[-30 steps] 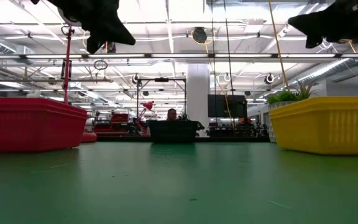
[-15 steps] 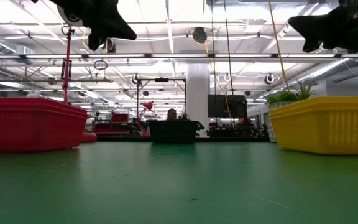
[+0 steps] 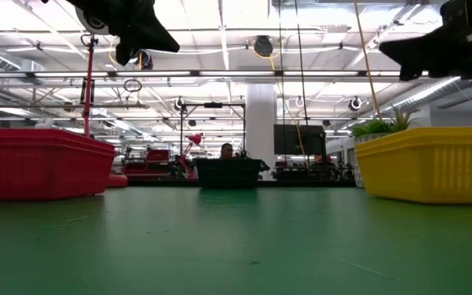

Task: Stack baskets by color
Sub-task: Return to Home Position

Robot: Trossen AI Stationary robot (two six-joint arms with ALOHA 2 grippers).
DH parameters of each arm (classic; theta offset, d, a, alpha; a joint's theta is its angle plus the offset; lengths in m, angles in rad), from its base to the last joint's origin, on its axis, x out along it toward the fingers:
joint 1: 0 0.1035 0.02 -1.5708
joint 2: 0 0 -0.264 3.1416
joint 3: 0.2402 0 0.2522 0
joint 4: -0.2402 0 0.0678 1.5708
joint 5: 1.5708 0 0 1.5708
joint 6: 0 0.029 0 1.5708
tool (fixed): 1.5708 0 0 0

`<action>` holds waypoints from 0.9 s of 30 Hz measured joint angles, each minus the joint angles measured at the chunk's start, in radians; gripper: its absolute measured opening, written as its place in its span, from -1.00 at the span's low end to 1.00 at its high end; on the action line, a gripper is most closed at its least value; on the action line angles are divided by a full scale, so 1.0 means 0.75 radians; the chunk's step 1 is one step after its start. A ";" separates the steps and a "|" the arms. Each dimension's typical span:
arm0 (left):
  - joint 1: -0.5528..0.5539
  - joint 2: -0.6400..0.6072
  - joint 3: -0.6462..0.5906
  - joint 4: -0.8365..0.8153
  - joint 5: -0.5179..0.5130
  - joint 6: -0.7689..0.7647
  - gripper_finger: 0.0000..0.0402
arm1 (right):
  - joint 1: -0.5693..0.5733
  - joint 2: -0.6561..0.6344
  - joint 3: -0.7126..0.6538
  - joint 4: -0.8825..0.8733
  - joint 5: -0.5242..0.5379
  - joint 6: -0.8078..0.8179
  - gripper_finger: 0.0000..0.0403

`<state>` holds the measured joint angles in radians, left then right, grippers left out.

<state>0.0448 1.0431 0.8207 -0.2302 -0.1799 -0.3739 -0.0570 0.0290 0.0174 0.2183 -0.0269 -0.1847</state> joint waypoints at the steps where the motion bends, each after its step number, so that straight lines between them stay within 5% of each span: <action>1: 0.000 -0.008 0.000 -0.002 0.000 0.013 -0.97 | 0.000 -0.001 0.000 -0.026 0.000 0.000 -1.00; 8: -0.001 -0.081 0.000 -0.038 -0.005 0.132 -0.98 | -0.001 -0.001 -0.001 -0.245 0.001 -0.013 -1.00; 17: 0.004 -0.252 -0.032 -0.193 0.027 0.309 -0.97 | -0.001 0.037 -0.002 -0.256 0.068 -0.028 -1.00; 27: -0.037 -0.546 -0.456 0.266 0.152 0.387 -0.98 | -0.001 0.037 -0.003 -0.241 0.070 -0.058 -1.00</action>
<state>0.0169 0.6333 0.4791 -0.0309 -0.0658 -0.0836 -0.0578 0.0570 0.0154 0.0376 0.0254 -0.2283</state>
